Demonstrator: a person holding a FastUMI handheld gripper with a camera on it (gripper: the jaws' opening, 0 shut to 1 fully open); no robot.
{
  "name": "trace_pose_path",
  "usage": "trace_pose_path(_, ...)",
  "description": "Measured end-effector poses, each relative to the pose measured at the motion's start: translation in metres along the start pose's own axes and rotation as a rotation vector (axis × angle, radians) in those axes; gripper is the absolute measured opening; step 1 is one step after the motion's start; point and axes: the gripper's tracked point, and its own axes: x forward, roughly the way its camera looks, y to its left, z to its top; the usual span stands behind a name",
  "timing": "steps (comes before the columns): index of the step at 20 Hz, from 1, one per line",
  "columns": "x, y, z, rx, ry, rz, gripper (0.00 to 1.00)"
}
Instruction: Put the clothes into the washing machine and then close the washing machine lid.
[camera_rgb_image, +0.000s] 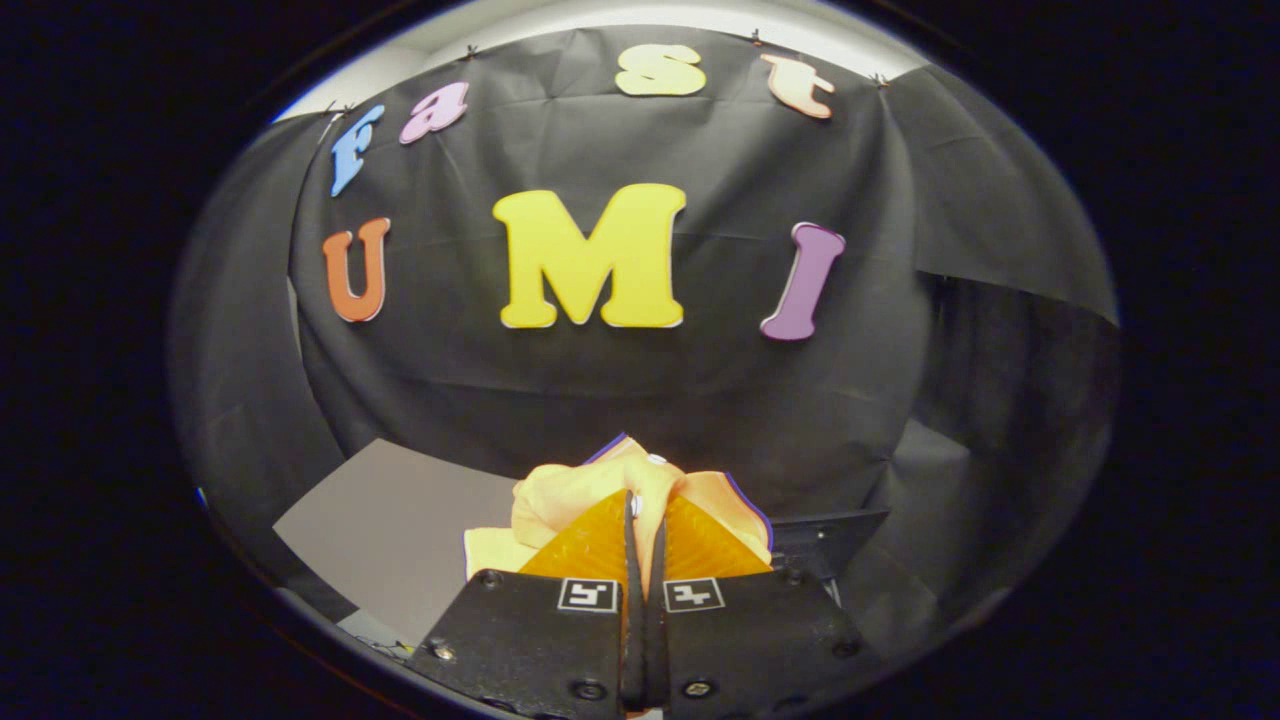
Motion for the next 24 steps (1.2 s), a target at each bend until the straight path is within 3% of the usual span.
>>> trace_pose_path(6,-0.006,-0.069,-0.007,0.035,-0.011,-0.046,0.04)
trace_pose_path(13,-0.003,-0.124,-0.021,0.086,-0.013,-0.041,0.04)
trace_pose_path(19,0.018,-0.148,-0.062,0.127,0.04,-0.028,0.04)
trace_pose_path(24,0.048,-0.14,-0.106,0.144,0.112,-0.015,0.04)
